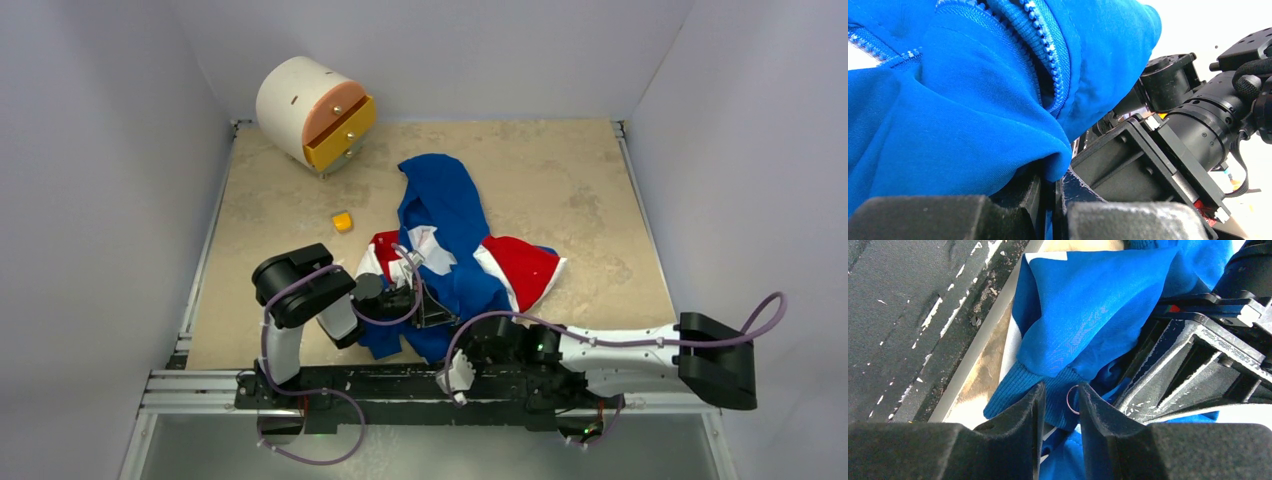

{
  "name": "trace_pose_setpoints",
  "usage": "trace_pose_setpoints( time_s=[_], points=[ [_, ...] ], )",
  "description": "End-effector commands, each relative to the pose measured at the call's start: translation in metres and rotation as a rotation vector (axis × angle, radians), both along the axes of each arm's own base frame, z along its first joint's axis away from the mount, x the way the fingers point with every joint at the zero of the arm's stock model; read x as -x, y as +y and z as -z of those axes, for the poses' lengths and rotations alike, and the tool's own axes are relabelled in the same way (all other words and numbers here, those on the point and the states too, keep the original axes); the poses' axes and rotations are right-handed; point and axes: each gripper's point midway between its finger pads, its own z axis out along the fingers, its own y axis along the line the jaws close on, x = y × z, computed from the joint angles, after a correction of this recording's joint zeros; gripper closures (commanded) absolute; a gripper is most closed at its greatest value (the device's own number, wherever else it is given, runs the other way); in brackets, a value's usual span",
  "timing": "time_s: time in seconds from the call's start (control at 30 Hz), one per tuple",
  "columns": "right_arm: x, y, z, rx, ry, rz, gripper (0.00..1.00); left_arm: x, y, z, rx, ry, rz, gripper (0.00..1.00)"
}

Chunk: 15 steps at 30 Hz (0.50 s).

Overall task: Zip up the jacket
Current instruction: Pick up the zipper from the jacket.

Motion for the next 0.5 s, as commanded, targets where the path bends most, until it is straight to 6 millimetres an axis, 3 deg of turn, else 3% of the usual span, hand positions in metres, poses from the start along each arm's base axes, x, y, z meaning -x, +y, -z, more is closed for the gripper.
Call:
trace_pose_setpoints(
  time_s=[0.0,0.2,0.47],
  points=[
    [-0.006,0.012,-0.009,-0.041,-0.007,0.027,0.66,0.003,-0.007,-0.044,0.163,-0.129,0.034,1.0],
    [-0.017,0.014,-0.026,-0.103,-0.006,0.118,0.87,0.003,-0.007,-0.044,0.162,-0.128,0.033,1.0],
    [-0.02,0.016,-0.063,-0.243,0.029,0.195,0.99,0.003,-0.007,-0.043,0.16,-0.128,0.03,1.0]
  ],
)
